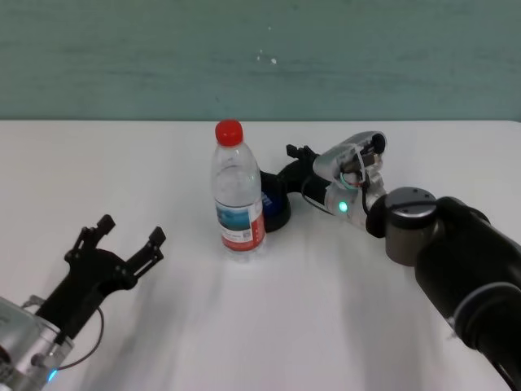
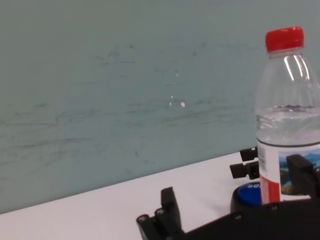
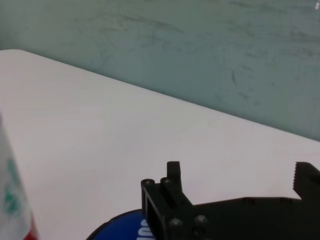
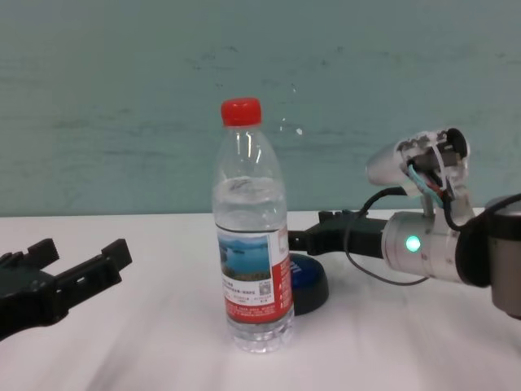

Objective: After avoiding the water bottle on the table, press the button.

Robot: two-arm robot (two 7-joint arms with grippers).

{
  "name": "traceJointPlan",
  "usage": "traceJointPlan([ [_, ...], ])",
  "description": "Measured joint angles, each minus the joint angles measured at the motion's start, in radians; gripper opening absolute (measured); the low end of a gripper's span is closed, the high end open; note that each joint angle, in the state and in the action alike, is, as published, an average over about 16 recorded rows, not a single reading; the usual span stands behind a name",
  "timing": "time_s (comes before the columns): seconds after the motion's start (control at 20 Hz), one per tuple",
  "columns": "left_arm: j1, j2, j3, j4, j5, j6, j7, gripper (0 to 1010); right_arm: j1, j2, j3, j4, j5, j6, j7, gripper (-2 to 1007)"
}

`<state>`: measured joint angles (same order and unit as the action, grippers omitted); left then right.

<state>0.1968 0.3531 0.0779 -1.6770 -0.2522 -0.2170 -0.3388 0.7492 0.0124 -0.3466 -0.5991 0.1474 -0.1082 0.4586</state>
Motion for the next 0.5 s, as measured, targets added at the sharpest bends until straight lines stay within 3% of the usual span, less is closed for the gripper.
traceJointPlan([
  [0.5,0.000,0.000,0.000,0.000,0.000,0.000,0.000,1010,-0.093,0.043,-0.006,-0.204,0.004,0.054,-0.051,1004],
])
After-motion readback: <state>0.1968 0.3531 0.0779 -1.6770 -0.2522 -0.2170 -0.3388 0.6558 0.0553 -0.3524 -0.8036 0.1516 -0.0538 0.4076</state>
